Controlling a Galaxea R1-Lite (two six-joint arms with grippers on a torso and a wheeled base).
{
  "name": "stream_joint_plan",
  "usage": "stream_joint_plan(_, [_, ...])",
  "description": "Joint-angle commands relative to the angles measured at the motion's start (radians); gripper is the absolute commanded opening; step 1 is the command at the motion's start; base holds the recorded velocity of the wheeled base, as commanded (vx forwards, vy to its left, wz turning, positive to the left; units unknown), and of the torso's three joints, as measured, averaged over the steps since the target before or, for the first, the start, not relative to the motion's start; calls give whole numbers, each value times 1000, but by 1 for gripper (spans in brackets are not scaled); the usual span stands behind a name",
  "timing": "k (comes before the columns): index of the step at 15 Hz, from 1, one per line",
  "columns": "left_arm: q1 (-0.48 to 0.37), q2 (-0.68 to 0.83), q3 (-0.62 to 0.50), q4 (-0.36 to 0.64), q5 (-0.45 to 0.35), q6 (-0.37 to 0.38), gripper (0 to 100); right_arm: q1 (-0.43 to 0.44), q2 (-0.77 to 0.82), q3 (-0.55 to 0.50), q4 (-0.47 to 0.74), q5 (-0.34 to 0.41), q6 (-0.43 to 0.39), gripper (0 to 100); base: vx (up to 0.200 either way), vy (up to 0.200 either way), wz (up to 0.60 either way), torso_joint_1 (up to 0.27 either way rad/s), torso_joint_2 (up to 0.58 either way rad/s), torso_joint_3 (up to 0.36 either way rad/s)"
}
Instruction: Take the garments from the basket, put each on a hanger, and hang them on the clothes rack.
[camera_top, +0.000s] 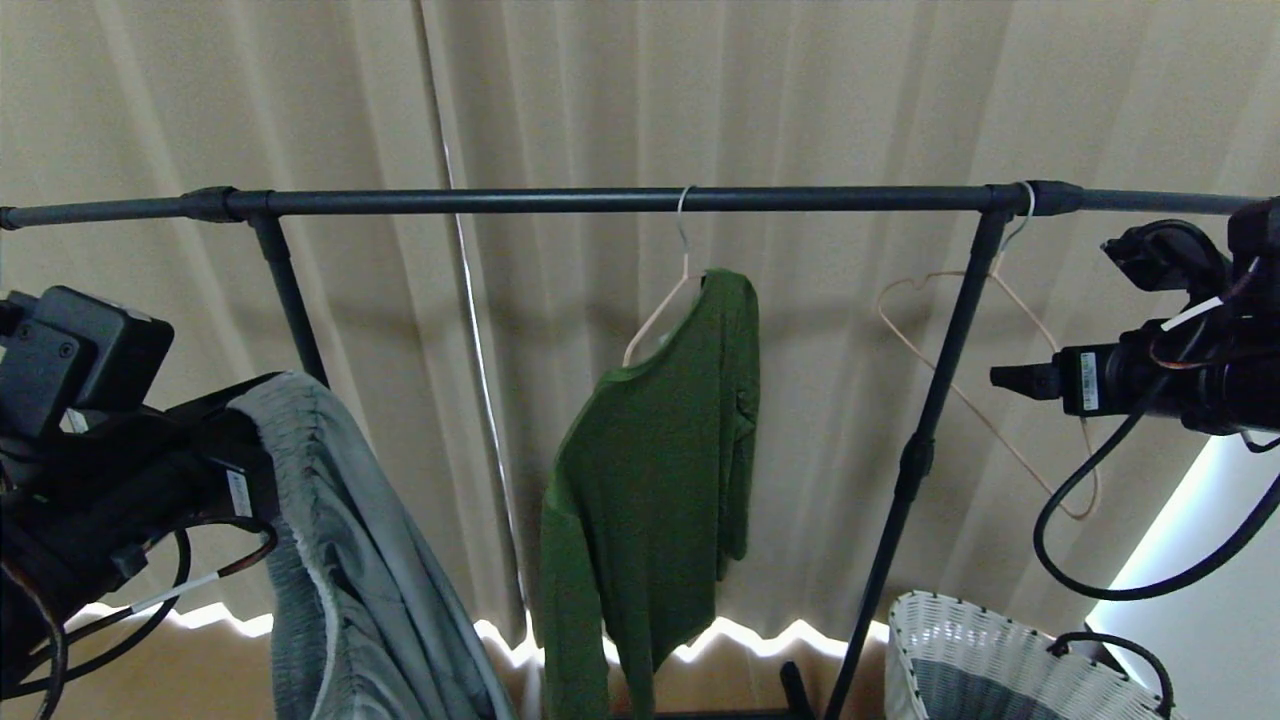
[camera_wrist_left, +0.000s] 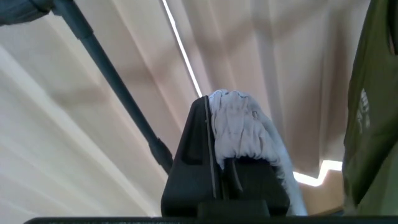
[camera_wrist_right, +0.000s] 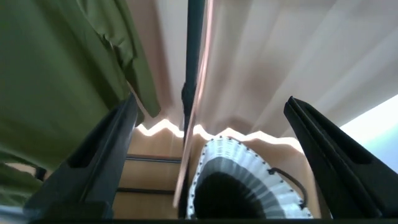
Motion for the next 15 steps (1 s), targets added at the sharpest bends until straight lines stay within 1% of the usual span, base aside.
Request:
stream_joint_plan(1, [1, -6, 0, 1, 0, 0, 0, 0, 38, -20, -1, 0, 0, 100, 0, 0, 0, 0, 0, 0])
stream_joint_plan(4, [1, -9, 0, 1, 0, 0, 0, 2, 50, -32, -1, -3, -2, 100, 0, 0, 0, 0, 0, 0])
stream_joint_plan(5, [0, -10, 0, -1, 0, 0, 0, 2, 65, -38, -1, -5, 0, 0, 0, 0, 0, 0, 0, 0])
stream_joint_plan(10, [1, -15, 1, -1, 0, 0, 0, 0, 72, -41, -1, -6, 0, 0, 0, 0, 0, 0, 0, 0])
stream_joint_plan(12, [1, -15, 4, -1, 0, 0, 0, 0, 58, -40, -1, -9, 0, 0, 0, 0, 0, 0, 0, 0])
stream_joint_plan(15, [1, -18, 4, -1, 0, 0, 0, 0, 6, -34, -1, -36, 0, 0, 0, 0, 0, 0, 0, 0])
